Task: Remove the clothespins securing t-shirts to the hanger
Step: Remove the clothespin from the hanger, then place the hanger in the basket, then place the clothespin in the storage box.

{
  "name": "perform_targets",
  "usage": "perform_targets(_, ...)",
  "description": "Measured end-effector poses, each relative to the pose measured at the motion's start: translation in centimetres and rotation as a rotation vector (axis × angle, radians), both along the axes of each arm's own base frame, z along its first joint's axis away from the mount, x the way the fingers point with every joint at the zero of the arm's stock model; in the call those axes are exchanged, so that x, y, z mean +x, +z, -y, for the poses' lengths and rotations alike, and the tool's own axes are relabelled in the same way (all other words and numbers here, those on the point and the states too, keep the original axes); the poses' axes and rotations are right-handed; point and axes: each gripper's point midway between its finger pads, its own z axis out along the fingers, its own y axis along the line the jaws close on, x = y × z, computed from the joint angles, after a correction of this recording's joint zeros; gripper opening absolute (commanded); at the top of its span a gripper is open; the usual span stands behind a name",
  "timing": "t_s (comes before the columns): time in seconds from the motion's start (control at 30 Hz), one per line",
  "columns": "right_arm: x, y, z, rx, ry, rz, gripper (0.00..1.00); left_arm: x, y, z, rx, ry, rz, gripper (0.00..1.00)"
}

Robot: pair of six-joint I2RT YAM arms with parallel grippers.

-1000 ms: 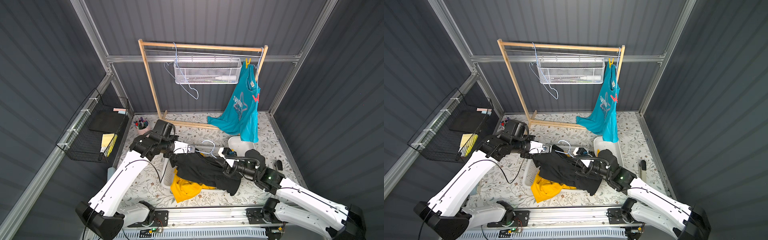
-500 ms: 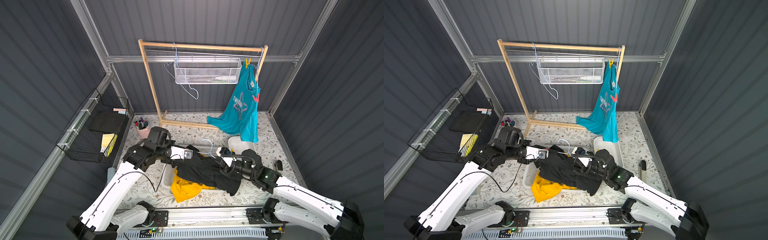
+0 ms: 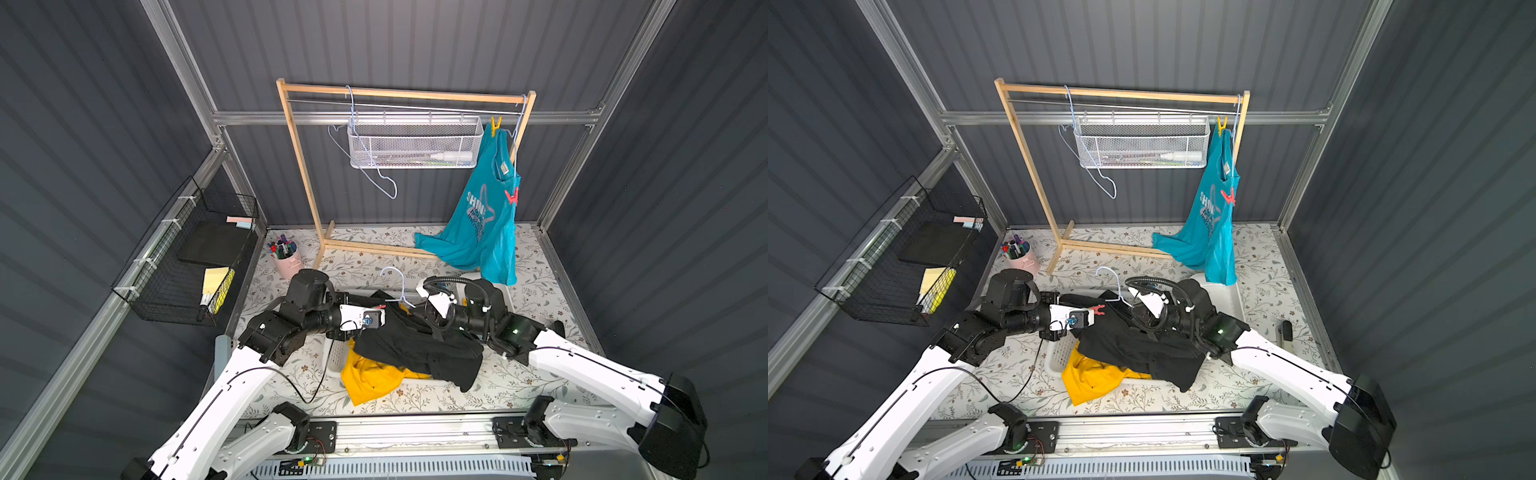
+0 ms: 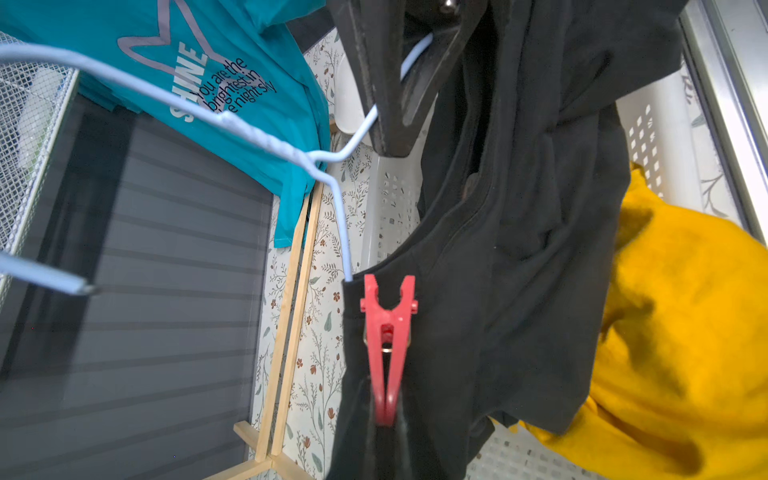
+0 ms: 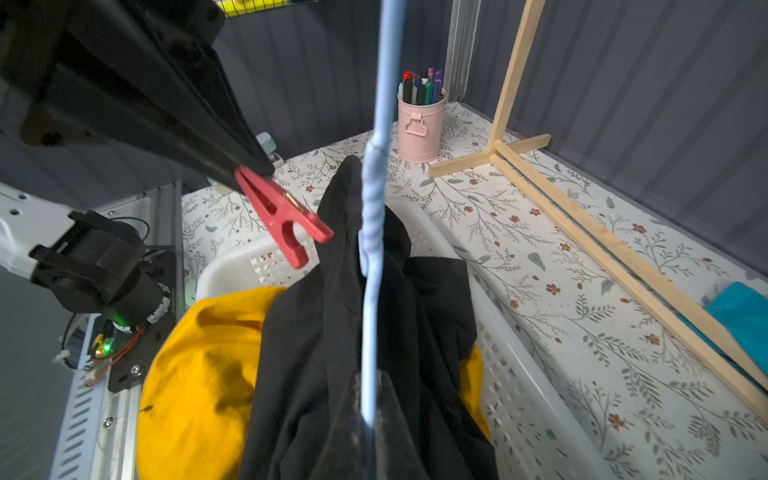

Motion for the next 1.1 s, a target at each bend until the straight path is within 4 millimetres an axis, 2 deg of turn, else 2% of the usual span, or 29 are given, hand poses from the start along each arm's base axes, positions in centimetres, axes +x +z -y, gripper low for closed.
perform_targets(0.07, 0.3, 0.2, -0.5, 0.01, 0.004, -0.023, 0.08, -0.2, -0.2, 0.2, -0.018, -0.004, -0.008, 0.11)
perform_targets(0.2, 1.0, -1.1, -1.6, -0.006, 0.002, -0.08, 0.09, -0.8, -0.8, 0.7, -0.052, -0.028, -0.042, 0.1)
perform_targets(0.33, 1.4, -3.2, -1.7, -0.046, -0.016, -0.138, 0.25, -1.5, -1.2, 1.6, -0.106, -0.068, -0.072, 0.08)
perform_targets(0.43, 1.7, -3.4, -1.4, -0.053, -0.049, -0.141, 0.4, -1.8, -1.6, 2.1, -0.148, -0.087, -0.091, 0.07)
perform_targets(0.5, 2.0, -3.3, -0.9, -0.057, -0.077, -0.136, 0.46, -1.9, -1.6, 2.5, -0.173, -0.097, -0.098, 0.08)
perform_targets(0.57, 2.1, -3.3, -0.3, -0.062, -0.106, -0.128, 0.57, -2.1, -1.6, 2.9, -0.199, -0.109, -0.105, 0.1)
perform_targets(0.7, 2.1, -3.1, 1.5, -0.072, -0.163, -0.113, 0.7, -2.3, -1.2, 4.0, -0.232, -0.139, -0.107, 0.1)
perform_targets(0.93, 1.7, -0.8, 4.8, -0.038, -0.26, -0.043, 0.98, -2.4, -1.1, 6.0, -0.266, -0.19, -0.113, 0.11)
perform_targets(1.1, 0.4, 0.5, 7.9, -0.004, -0.326, 0.011, 0.99, -2.2, -2.2, 7.9, -0.257, -0.221, -0.141, 0.13)
